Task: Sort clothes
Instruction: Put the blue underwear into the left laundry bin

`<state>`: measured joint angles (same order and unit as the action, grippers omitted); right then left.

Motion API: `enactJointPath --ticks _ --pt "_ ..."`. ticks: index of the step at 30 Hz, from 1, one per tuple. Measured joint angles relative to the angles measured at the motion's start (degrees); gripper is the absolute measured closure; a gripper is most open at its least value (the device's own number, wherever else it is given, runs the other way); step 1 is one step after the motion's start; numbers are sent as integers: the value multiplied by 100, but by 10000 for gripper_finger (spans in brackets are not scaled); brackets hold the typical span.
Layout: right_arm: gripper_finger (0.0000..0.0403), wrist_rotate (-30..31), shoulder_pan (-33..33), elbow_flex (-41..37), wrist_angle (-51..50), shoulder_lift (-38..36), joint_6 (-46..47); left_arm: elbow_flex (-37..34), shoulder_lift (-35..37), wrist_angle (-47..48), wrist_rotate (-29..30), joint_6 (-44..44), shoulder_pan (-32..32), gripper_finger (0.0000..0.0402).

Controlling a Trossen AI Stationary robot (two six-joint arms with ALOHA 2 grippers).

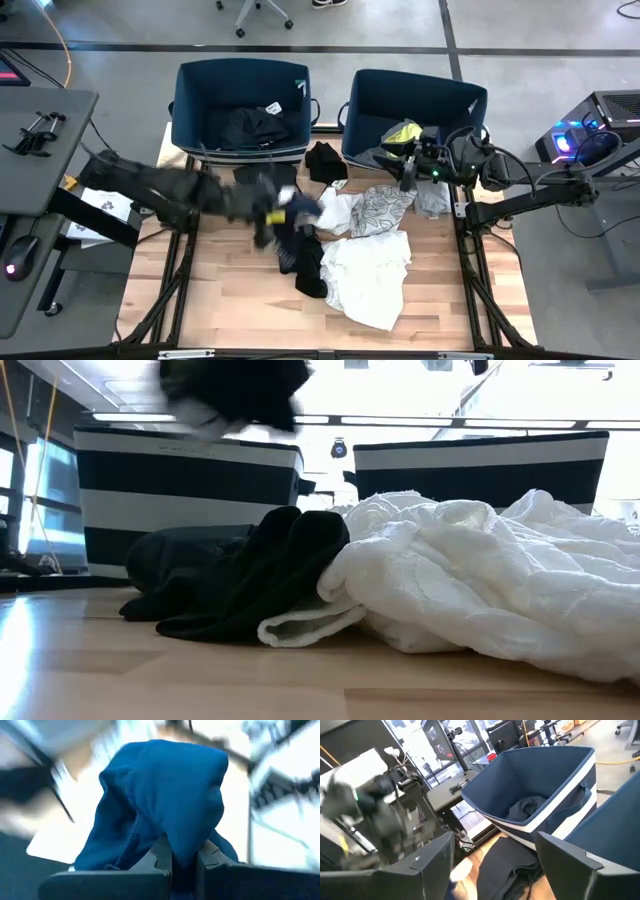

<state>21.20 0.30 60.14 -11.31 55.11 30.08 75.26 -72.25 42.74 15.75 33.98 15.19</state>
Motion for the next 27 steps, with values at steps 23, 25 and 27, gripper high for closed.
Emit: enactJointPath --ticks 23,25,27 --pt "137 -208 189 0 -13 39 908 1798 -1731 1455 108 -3871 -5678 401" --pt "137 -192 251 0 -7 76 912 1563 -1994 1636 -12 -3874 -5804 401" --pt "137 -186 300 0 -15 108 910 1267 -2264 1660 -30 -3878 -5903 400"
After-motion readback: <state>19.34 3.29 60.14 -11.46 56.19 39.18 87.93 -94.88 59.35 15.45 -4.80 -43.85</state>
